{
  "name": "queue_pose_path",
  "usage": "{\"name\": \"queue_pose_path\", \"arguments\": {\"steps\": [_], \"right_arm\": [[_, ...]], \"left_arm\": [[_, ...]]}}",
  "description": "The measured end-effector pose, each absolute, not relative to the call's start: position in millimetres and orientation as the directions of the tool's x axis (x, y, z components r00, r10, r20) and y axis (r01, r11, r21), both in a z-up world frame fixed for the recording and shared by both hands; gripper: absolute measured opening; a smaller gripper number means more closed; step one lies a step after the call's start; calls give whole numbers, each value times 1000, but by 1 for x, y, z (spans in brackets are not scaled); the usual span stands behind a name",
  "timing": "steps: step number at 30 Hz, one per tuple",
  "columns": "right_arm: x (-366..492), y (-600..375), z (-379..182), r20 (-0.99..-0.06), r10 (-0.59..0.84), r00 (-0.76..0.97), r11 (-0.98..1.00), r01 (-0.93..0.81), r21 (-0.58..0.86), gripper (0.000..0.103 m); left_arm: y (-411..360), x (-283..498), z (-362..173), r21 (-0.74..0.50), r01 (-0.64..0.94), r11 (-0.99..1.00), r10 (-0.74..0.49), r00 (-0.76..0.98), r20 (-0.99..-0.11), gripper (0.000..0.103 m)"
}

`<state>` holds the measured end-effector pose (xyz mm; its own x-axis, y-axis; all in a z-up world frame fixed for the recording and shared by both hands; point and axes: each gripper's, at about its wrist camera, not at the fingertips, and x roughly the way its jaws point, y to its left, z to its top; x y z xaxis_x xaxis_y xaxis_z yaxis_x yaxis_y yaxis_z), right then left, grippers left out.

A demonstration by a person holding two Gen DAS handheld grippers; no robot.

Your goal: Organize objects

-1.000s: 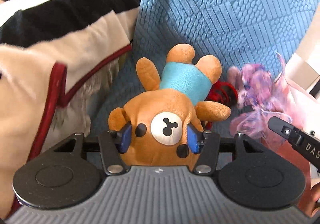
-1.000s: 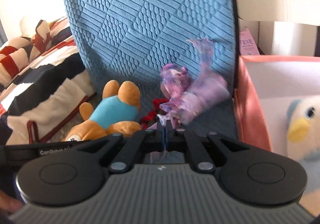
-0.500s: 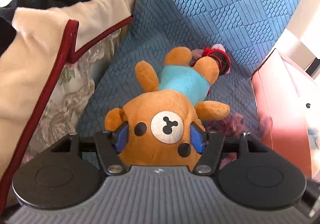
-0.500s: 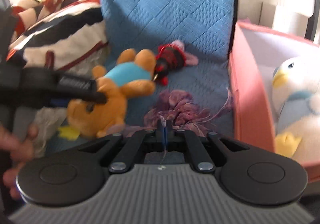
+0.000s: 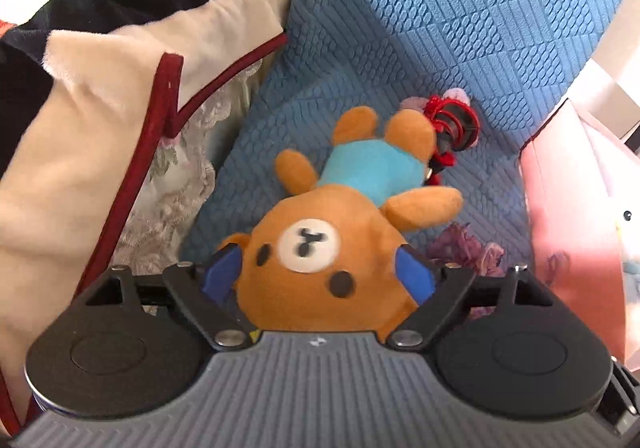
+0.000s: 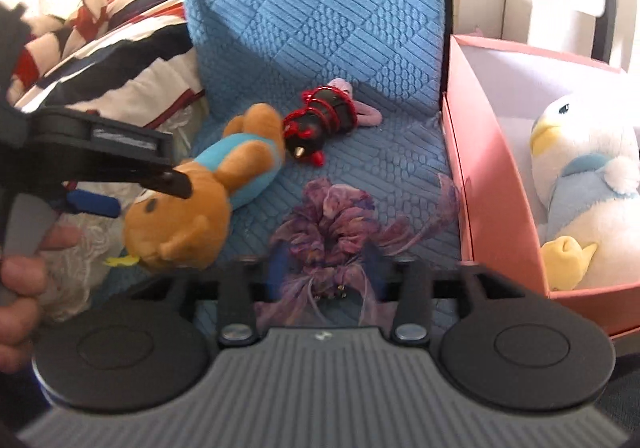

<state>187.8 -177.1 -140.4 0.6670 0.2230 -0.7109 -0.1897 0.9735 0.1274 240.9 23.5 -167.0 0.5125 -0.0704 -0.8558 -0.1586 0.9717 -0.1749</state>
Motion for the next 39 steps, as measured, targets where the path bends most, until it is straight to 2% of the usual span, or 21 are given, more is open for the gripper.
{"name": "queue_pose_path", "arguments": {"steps": [5, 10, 20, 25, 32, 33, 35, 36, 37, 39], "right_arm": [[209, -184, -156, -756, 185, 628, 983, -124, 137, 53], [231, -178, -169, -778, 187, 600, 982, -107, 153, 63], [254, -156, -191, -822, 172, 543, 984, -125, 124, 63], [257, -150, -202, -831, 179, 527, 982, -150, 117, 64], [254, -133, -208, -826, 100, 555, 977, -211, -24, 63], [254, -134, -208, -826, 104, 553, 977, -212, -19, 61], [256, -139, -208, -828, 120, 548, 979, -202, 8, 49], [255, -139, -207, -827, 118, 550, 981, -193, 12, 30], [256, -140, -205, -826, 126, 549, 981, -193, 21, 20], [255, -142, -203, -829, 128, 544, 983, -184, 31, 14]], "left_arm": [[22, 250, -169, -162, -118, 980, -82, 504, -860, 88], [17, 270, -176, -144, -65, 987, -94, 486, -869, 88], [-6, 292, -198, 61, 43, 997, 35, 451, -892, 88], [2, 299, -208, 46, 37, 998, 27, 417, -908, 91], [7, 302, -210, 27, 35, 999, 10, 407, -913, 92], [7, 302, -210, 30, 39, 999, 12, 409, -913, 92], [5, 300, -208, 37, 43, 998, 16, 411, -912, 92], [5, 300, -208, 38, 44, 998, 17, 412, -911, 92], [5, 300, -208, 39, 44, 998, 18, 413, -911, 92], [5, 301, -209, 41, 40, 998, 21, 411, -911, 92]]}}
